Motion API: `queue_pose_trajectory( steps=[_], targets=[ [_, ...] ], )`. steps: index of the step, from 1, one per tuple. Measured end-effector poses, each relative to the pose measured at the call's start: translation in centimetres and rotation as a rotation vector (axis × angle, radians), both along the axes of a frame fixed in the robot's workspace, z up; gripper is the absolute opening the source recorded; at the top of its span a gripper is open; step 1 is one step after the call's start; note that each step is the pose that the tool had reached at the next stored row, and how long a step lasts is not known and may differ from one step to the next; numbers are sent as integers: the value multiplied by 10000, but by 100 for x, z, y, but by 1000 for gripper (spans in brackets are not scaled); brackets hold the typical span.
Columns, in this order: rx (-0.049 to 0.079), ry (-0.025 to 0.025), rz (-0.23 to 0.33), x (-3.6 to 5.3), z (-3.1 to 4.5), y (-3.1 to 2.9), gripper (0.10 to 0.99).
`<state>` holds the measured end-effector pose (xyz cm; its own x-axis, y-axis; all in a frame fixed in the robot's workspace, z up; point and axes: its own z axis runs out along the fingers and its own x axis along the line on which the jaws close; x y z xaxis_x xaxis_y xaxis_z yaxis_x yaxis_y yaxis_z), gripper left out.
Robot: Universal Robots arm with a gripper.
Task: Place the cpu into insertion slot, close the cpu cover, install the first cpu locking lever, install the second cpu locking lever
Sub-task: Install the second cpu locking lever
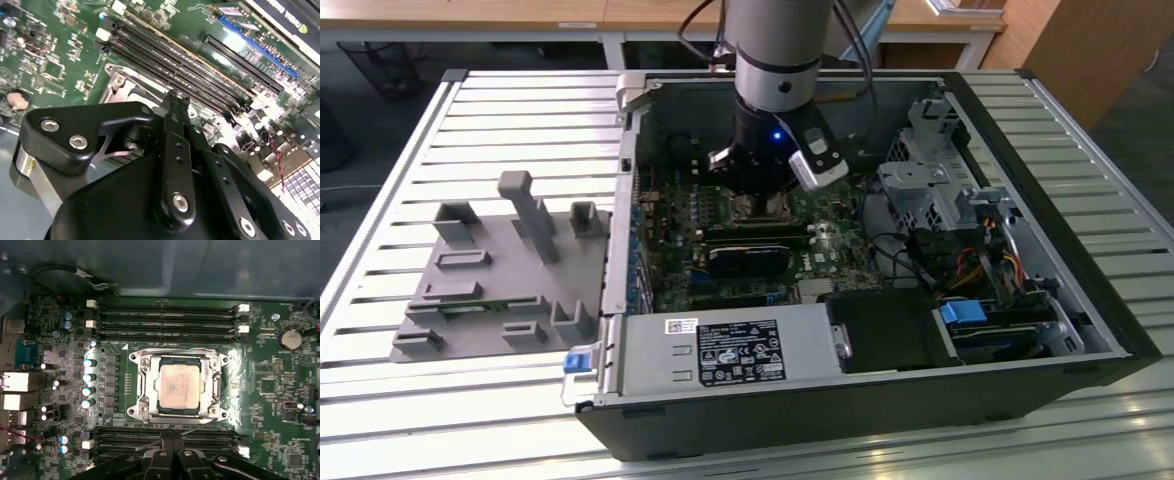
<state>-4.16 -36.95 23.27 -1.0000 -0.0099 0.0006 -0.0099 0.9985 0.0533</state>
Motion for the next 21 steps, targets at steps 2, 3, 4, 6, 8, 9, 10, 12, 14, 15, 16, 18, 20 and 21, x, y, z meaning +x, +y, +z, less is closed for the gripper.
queue_pose_trajectory(
  steps=[2,3,4,6,8,9,10,12,14,15,16,18,20,21],
  targets=[
    [-1,2,2,-15,-36,0,122],
    [0,2,3,-19,-54,0,122],
    [11,2,3,-21,-69,0,122],
    [58,3,4,-24,-90,-6,122],
    [177,2,0,-28,-97,-23,122],
    [251,1,-1,-32,-98,-32,122],
    [329,1,-2,-39,-98,-40,122],
    [417,1,-2,-55,-101,-61,122],
    [470,1,-2,-76,-107,-73,122],
    [492,2,-1,-90,-111,-77,122],
    [509,1,0,-104,-117,-79,122],
    [528,1,-1,-113,-136,-79,122],
    [540,1,0,-114,-165,-79,122],
    [543,2,0,-115,-182,-79,122]
  ],
)
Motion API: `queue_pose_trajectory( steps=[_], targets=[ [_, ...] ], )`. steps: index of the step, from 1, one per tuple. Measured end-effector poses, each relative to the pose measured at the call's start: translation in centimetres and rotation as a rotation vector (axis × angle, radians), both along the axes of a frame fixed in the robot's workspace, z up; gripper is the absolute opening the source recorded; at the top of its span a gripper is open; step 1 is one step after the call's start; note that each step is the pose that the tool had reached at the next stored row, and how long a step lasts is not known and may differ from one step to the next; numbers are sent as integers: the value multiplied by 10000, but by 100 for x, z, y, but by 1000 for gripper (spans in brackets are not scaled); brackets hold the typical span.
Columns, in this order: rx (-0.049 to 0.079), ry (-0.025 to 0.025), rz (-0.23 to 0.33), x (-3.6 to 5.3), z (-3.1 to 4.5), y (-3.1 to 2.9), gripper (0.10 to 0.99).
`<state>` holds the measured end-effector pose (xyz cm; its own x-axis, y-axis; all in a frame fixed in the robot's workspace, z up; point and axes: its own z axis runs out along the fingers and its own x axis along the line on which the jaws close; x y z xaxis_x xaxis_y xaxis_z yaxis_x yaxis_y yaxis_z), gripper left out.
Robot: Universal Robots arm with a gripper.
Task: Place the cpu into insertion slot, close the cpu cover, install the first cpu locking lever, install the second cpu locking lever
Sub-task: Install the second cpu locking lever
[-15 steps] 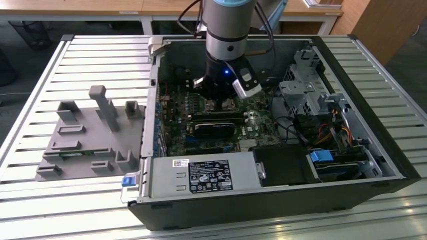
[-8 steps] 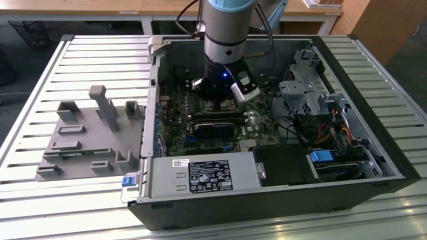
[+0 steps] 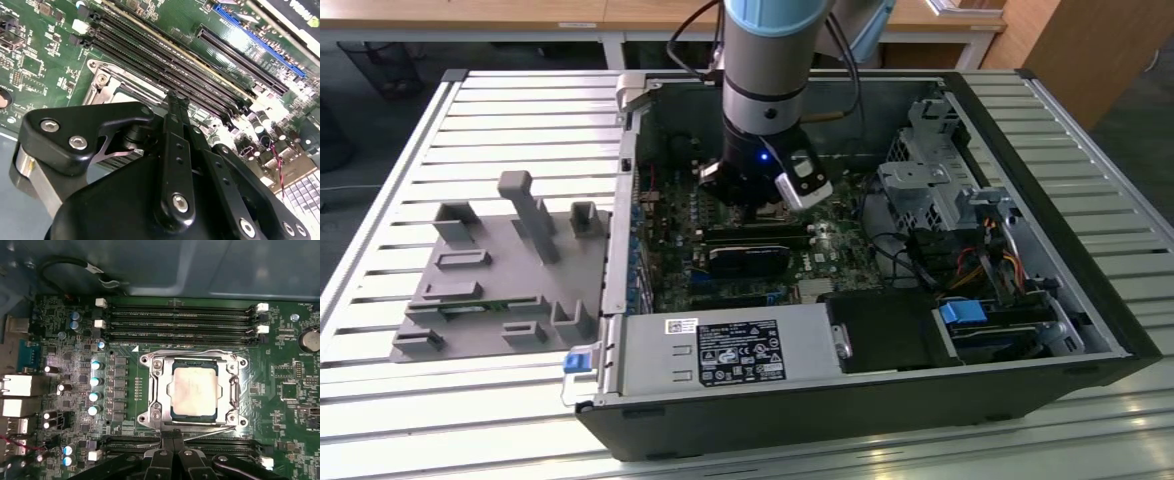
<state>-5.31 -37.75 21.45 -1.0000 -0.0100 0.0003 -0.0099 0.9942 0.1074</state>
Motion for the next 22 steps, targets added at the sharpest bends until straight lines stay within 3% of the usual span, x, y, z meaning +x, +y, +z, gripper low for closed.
queue_pose_trajectory(
  steps=[5,9,22],
  targets=[
    [87,1,-2,-5,-60,-8,122],
    [207,0,-3,-29,-65,-55,122],
    [540,-3,-2,-161,-77,-109,122]
  ],
)
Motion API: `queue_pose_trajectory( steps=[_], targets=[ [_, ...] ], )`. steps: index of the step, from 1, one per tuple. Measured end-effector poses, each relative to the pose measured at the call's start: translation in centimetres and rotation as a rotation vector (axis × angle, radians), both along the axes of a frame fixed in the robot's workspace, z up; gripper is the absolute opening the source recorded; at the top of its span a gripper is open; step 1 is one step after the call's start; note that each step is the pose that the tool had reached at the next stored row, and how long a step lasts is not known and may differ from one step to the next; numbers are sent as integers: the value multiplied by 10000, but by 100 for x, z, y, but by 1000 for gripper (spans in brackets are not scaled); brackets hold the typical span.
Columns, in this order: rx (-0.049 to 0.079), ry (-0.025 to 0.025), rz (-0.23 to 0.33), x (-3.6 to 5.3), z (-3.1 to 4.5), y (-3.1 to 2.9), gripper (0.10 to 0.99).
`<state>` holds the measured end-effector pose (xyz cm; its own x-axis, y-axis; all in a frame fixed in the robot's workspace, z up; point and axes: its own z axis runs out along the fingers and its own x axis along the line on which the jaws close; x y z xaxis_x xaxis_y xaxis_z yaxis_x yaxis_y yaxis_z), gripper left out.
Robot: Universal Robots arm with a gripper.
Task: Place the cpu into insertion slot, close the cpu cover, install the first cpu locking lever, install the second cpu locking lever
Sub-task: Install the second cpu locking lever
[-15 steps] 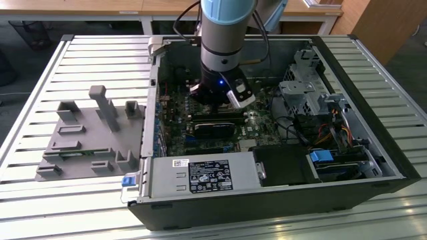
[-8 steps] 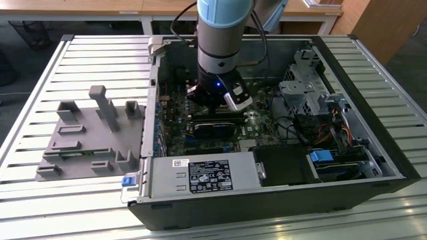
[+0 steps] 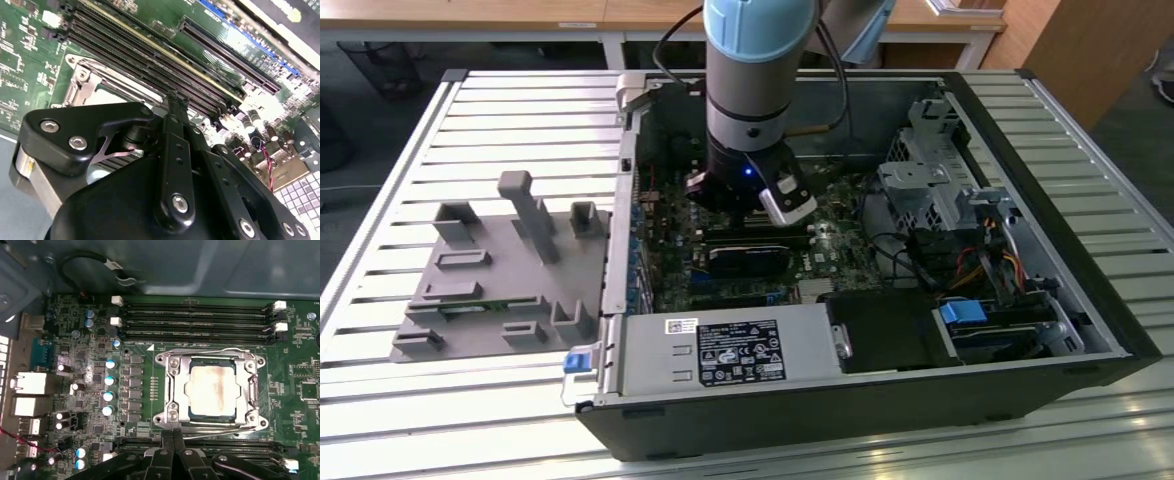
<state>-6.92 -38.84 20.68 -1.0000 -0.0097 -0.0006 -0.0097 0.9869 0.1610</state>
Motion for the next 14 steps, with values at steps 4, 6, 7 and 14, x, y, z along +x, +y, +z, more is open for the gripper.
queue_pose_trajectory(
  steps=[4,6,7,14],
  targets=[
    [111,-1,2,-10,-24,-3,122],
    [147,0,-1,-15,-39,-3,122],
    [169,0,-1,-18,-46,-3,122],
    [354,0,0,-25,-86,-3,122]
  ],
)
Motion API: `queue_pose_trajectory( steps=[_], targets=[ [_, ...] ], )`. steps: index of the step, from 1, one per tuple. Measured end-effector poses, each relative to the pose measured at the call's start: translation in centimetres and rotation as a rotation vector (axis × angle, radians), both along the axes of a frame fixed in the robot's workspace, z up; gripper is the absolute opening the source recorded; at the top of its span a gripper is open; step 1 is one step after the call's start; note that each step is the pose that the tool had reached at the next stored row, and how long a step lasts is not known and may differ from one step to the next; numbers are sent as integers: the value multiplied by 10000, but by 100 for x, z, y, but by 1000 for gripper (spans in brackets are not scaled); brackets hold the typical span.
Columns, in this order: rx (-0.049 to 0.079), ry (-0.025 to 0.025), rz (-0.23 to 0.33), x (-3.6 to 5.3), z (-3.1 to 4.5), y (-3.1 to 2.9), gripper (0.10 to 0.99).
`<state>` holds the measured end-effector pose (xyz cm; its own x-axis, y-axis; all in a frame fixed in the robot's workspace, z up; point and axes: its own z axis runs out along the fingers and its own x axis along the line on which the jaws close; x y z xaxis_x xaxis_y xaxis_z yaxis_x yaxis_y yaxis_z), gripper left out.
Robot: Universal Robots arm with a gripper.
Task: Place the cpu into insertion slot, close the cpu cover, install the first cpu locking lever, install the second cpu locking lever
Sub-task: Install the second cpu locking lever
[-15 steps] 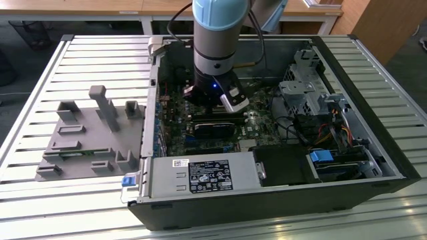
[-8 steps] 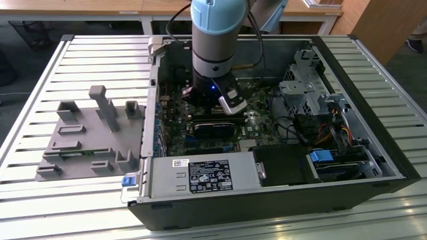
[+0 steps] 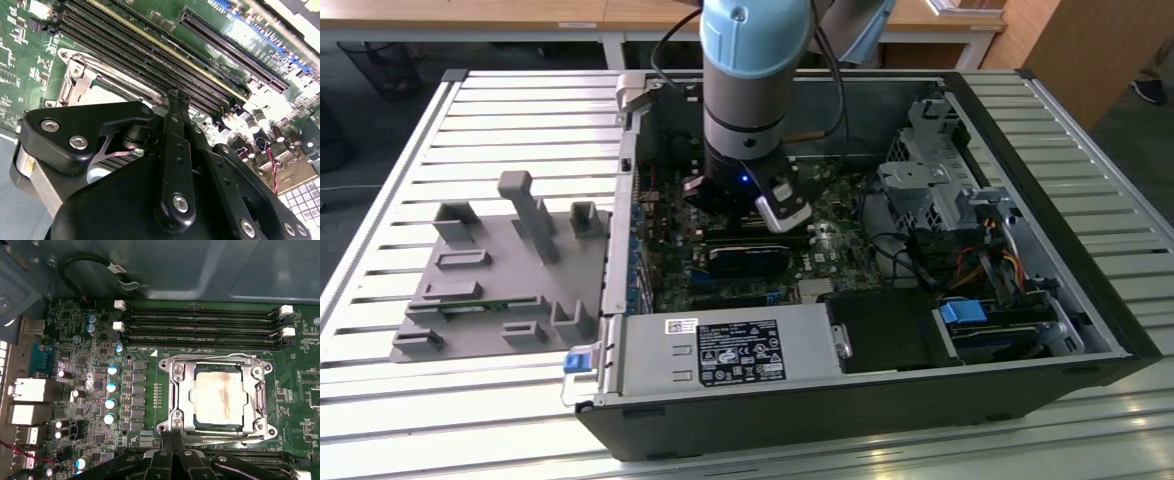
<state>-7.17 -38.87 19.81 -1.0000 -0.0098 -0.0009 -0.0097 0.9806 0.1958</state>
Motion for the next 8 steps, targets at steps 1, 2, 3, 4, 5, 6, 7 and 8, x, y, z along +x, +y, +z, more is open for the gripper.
queue_pose_trajectory(
  steps=[1,2,3,4,5,6,7,8],
  targets=[
    [39,0,0,-1,-4,0,122],
    [82,-1,1,-4,-9,0,122],
    [118,-1,2,-7,-13,0,122],
    [147,0,1,-10,-18,0,122],
    [174,1,0,-14,-23,0,122],
    [201,0,0,-19,-29,0,122],
    [231,0,0,-24,-33,0,122],
    [265,-1,0,-29,-37,0,122]
  ],
)
